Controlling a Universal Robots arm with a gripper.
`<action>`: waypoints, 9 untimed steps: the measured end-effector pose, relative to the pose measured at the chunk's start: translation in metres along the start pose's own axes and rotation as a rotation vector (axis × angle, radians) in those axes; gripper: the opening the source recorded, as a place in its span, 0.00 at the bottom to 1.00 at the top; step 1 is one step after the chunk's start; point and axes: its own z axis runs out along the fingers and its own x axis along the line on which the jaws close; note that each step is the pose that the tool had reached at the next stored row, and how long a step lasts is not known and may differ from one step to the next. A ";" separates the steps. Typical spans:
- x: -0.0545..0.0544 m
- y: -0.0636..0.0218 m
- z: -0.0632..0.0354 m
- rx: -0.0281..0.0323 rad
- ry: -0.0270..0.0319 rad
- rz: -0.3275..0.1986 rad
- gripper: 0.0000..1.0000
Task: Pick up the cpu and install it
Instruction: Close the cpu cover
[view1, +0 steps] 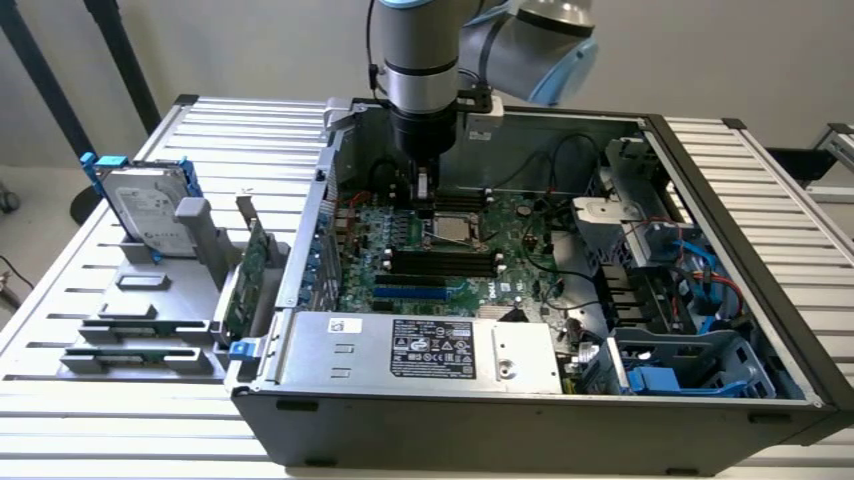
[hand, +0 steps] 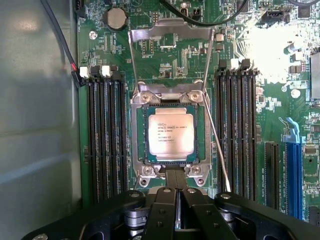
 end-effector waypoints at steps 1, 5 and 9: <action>0.000 0.0035 0.0000 0.0001 -0.0002 0.000 0.11; 0.001 0.0217 -0.0007 0.0021 -0.0001 0.000 0.11; 0.002 0.0402 -0.0065 0.0057 0.0002 0.000 0.11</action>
